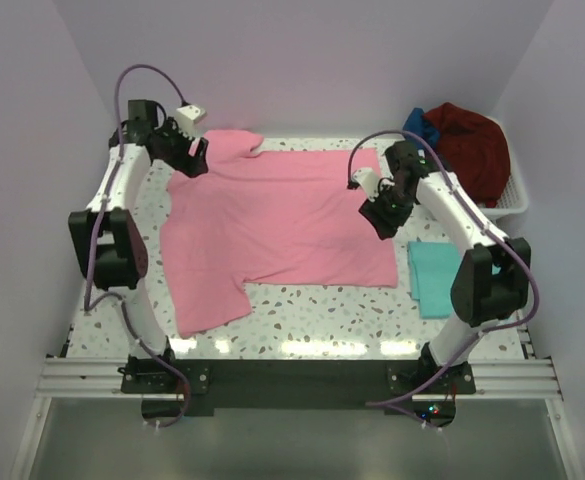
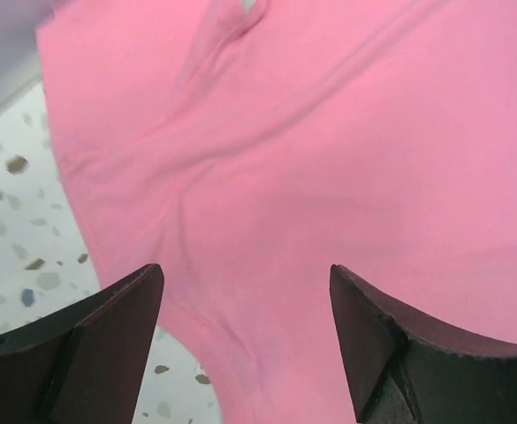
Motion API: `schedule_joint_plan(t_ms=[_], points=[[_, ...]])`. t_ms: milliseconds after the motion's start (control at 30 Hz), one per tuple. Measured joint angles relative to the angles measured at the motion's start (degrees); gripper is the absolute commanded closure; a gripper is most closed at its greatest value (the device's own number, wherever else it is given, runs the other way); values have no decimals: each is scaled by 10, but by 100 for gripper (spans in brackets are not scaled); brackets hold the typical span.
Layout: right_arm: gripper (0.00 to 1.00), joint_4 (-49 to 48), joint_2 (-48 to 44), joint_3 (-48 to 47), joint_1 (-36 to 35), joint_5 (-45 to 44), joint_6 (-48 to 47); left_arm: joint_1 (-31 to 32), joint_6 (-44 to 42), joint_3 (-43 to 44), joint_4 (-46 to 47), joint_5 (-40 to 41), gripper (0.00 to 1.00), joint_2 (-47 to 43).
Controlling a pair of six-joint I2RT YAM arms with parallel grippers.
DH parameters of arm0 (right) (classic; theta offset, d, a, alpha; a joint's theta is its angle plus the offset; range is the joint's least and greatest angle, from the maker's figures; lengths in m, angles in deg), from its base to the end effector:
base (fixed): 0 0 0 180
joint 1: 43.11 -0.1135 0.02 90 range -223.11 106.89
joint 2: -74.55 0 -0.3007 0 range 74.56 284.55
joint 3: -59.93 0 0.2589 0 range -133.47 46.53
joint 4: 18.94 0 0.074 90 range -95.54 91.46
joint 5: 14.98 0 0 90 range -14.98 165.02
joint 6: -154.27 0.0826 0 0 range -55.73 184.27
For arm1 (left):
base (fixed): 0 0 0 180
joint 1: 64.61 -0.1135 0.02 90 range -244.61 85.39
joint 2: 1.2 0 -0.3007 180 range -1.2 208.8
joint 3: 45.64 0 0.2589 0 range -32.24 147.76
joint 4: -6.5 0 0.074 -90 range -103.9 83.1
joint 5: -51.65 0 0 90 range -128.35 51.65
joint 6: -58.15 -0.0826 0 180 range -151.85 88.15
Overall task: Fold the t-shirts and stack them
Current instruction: Fold the tshirt
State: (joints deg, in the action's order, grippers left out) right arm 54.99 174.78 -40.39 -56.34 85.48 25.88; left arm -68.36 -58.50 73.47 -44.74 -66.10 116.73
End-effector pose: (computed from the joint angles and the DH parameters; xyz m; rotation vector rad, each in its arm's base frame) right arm 0.3621 0.1005 0.2607 -1.2620 2.5252 0.1649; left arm 0.5155 -0.0048 0.2717 0.6678 2.2431 -0.3336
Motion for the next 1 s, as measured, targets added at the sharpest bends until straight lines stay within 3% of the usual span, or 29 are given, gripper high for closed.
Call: schedule_joint_plan(t_ms=[200,300,467,700,1000], points=[[56,-2,-90,129,-18,-21,-71,0,-86,-203,-40,-73,19,-251],[56,-33,-101,221,-38,-44,-90,0,-119,-302,-64,-76,20,-312],[56,-97,-111,334,-71,-87,-106,0,-137,-431,-92,-74,20,-340],[56,-158,-111,337,-86,-103,-102,0,-130,-501,-99,-75,20,-391],[61,-195,-111,364,-96,-115,-104,-9,-132,-503,-104,-63,20,-404]])
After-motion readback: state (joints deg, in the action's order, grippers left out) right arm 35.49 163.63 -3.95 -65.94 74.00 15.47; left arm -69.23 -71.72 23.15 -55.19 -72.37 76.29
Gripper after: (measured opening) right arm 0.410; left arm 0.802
